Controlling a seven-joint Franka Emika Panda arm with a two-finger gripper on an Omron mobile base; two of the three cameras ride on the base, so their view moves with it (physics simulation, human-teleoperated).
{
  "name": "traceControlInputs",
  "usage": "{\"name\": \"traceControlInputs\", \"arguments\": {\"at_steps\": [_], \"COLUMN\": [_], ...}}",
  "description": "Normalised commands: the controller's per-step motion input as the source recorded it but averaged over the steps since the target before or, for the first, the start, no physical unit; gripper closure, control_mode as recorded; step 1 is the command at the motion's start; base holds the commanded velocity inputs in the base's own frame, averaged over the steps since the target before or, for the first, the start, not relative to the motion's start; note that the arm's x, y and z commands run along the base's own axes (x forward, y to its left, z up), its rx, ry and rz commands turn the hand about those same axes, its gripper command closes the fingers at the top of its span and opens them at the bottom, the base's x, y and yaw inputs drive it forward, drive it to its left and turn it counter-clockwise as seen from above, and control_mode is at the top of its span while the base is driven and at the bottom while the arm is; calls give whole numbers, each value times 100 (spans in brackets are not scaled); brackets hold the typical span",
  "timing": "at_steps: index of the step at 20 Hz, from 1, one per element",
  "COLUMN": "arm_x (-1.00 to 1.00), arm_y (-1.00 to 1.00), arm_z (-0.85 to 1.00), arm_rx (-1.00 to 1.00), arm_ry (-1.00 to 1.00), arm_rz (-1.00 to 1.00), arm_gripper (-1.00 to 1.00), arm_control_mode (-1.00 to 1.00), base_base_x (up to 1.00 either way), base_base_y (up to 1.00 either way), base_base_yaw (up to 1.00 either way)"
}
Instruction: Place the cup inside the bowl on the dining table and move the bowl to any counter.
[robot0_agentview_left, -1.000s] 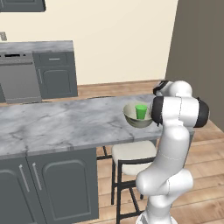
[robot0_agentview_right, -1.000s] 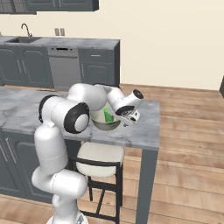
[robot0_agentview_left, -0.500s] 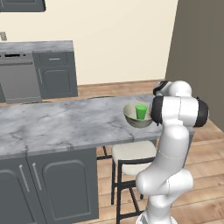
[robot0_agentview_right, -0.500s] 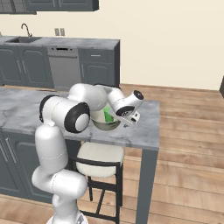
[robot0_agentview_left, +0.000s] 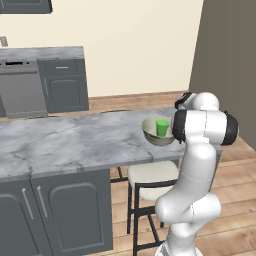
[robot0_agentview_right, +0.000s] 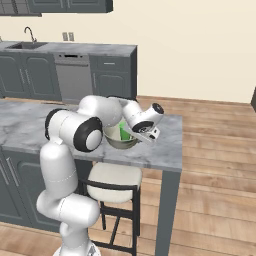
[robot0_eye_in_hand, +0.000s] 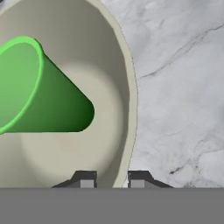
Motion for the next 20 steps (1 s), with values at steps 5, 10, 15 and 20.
{"name": "traceControlInputs", "arguments": {"at_steps": [5, 10, 15, 20], "arm_x": [-2, -2, 0, 0], "arm_y": [0, 0, 0, 0], "arm_z": [1, 1, 13, 25], "arm_rx": [0, 0, 0, 0], "arm_ry": [0, 0, 0, 0], "arm_rz": [0, 0, 0, 0], "arm_gripper": [100, 100, 100, 100], "arm_control_mode": [-100, -100, -100, -100], "base_base_x": [0, 0, 0, 0], "base_base_y": [0, 0, 0, 0], "base_base_yaw": [0, 0, 0, 0]}}
